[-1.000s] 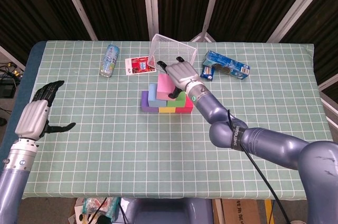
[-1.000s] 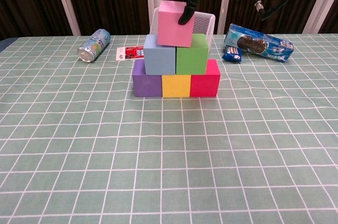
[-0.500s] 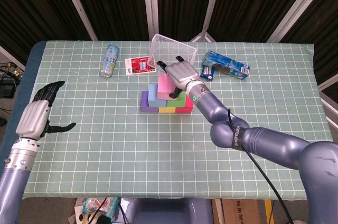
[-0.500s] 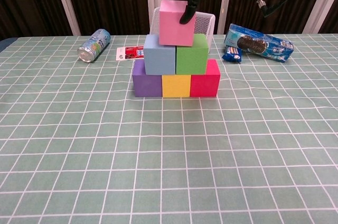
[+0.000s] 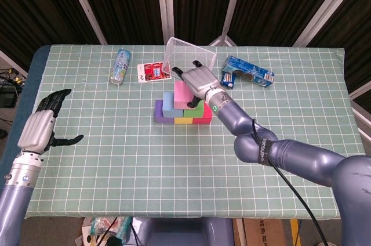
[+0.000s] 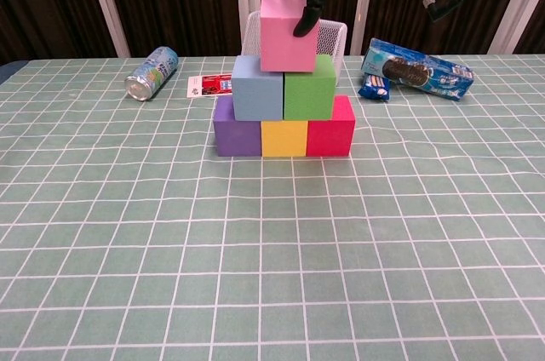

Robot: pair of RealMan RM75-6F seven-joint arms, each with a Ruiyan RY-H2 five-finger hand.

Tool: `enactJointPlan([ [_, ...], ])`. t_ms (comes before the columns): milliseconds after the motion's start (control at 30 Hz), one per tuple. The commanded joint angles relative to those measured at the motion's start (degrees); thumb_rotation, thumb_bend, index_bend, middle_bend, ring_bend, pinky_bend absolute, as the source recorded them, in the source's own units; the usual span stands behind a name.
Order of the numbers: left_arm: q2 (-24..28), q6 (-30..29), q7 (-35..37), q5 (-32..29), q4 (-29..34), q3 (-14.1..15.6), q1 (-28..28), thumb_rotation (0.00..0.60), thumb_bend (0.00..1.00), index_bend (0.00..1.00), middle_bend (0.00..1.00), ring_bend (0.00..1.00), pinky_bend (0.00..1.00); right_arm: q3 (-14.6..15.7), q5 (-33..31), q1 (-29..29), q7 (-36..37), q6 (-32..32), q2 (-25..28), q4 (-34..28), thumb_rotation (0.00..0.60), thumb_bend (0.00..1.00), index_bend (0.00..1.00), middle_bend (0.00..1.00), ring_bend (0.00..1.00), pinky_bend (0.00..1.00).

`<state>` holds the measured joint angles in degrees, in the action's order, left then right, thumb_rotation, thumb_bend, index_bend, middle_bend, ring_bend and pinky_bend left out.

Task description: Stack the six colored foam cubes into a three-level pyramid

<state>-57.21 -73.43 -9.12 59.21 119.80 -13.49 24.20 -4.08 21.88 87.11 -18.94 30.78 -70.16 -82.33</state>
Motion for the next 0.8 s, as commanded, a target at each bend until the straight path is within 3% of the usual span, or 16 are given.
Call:
enactJointPlan([
  [33, 0.0, -0.1, 0.0, 0.1, 0.1, 0.0, 0.0, 0.600, 0.11, 0.00, 0.04, 0.02, 0.05, 0.1, 0.0, 0.0, 0.2, 0.0, 0.0, 0.0, 0.600, 0.25, 0.00, 0.44, 0.32, 0.00],
  [800, 0.0, -0.1, 0.1, -0.2, -0.1, 0.0, -0.1, 0.600, 0.11, 0.00, 0.04, 0.02, 0.05, 1.3, -0.3, 0.5, 0.8, 0.0, -0.5, 0.3, 0.600, 0.25, 0.00, 0.44, 0.32, 0.00],
])
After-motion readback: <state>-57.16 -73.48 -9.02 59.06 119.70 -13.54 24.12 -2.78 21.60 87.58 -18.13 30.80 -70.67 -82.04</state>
